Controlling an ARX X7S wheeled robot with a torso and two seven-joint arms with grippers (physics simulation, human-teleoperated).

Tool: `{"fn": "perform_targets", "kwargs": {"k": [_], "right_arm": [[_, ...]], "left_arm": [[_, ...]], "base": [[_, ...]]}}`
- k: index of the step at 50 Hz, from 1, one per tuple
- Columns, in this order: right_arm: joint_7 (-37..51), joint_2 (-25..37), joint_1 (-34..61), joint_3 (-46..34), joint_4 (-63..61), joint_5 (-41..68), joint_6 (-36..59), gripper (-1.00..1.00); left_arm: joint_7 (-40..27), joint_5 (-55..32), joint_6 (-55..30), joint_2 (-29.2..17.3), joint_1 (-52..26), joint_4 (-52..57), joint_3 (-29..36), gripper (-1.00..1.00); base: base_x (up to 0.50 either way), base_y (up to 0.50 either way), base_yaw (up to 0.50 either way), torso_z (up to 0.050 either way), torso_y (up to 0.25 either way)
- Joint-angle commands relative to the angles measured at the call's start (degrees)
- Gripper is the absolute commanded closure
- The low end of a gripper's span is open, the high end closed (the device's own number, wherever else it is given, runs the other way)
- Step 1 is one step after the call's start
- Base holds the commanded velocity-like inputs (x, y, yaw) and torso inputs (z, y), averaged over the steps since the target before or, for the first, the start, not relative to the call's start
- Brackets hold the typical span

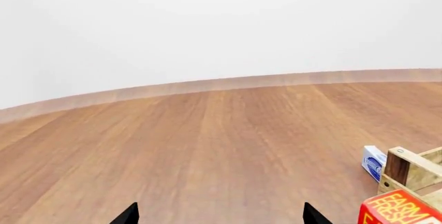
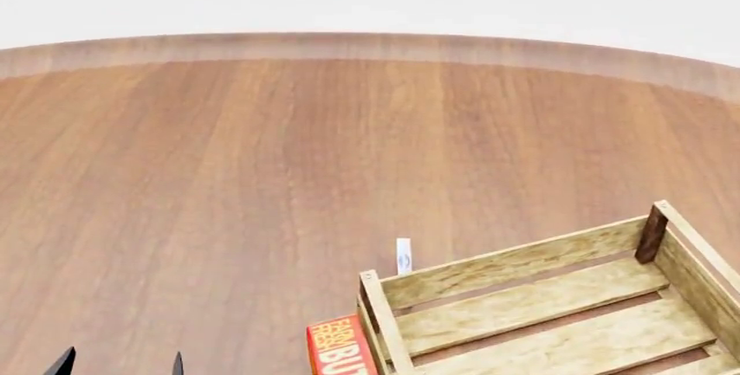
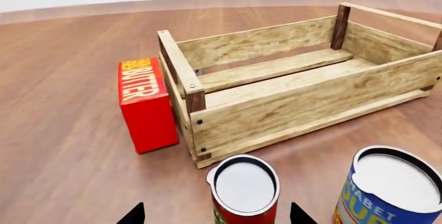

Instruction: Pick up the tomato sauce, and put it in the wooden tray.

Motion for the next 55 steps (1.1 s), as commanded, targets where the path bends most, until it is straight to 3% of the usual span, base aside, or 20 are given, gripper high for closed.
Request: {"fn": "perform_targets", "kwargs": {"k": [1, 17, 55], "right_arm": [[-1.14, -0.52, 3.09, 2.09, -1.04, 3.28, 5.55, -1.00], [-1.74, -0.15, 7.48, 2.64, 0.51, 8.79, 12.60, -1.00], [-2.32, 0.79, 10.44, 2.91, 2.15, 12.98, 14.89, -1.00]], "left_arm": [[2.42, -1.63, 0.83, 0.61, 0.36, 0.22, -1.17, -1.00], [2.01, -2.25, 1.19, 0.26, 0.33, 0.28, -0.95, -1.00], [0.93, -2.83, 1.55, -0.49, 0.25, 0.27, 0.08, -1.00]], "base": [[0.00, 0.00, 0.00, 0.000, 0.000], [0.00, 0.00, 0.00, 0.000, 0.000], [0.00, 0.00, 0.00, 0.000, 0.000]]}}
